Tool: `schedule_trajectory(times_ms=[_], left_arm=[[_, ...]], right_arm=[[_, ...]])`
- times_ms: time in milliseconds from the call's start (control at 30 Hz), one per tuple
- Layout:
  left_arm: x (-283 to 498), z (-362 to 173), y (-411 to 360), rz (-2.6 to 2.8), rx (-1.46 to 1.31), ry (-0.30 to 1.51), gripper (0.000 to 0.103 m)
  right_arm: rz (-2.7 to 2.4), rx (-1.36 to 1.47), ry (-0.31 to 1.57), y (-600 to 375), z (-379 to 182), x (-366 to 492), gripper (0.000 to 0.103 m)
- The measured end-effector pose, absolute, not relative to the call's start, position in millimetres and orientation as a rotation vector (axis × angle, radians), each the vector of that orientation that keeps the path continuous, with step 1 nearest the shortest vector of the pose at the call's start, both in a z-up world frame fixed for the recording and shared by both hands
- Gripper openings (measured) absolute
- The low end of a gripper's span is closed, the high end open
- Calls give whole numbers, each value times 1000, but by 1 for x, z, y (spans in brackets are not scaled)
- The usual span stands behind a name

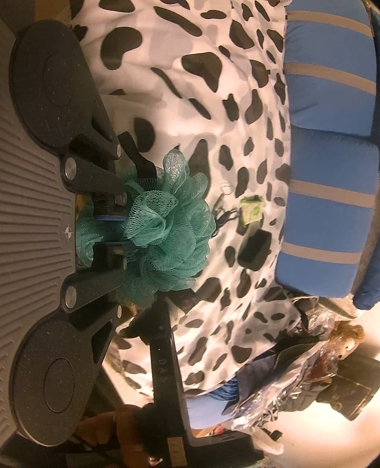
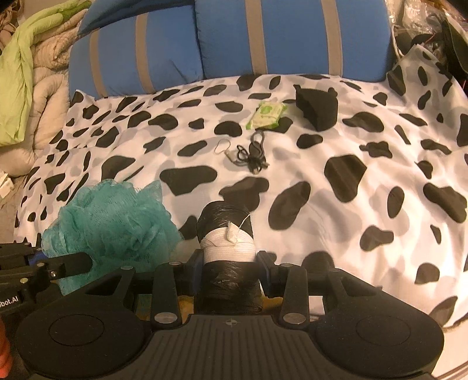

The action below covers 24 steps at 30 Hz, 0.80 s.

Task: Organize soft objects
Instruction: 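Carry the wrapped roll with the right tool while the left tool carries the pouf to the box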

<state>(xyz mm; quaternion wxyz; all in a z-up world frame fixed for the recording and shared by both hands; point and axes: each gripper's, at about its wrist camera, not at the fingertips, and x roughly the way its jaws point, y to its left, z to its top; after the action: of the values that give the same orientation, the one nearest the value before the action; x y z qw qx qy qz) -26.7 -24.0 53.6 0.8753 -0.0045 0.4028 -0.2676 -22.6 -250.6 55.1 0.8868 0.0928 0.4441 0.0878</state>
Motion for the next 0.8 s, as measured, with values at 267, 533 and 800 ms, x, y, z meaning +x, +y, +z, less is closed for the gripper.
schedule_trajectory(times_ms=[267,533,800], left_arm=[[-37,44,-27,-583,3,956,12],[-35,26,-36,-560,77,1096,43],[-25,20,-27,-481,31,1138,50]], right_arm=[[165,205,964,-253,50,-41,42],[165,197,1007,-250,44,-49,42],[169,195,1050,-248,38,-47,42]])
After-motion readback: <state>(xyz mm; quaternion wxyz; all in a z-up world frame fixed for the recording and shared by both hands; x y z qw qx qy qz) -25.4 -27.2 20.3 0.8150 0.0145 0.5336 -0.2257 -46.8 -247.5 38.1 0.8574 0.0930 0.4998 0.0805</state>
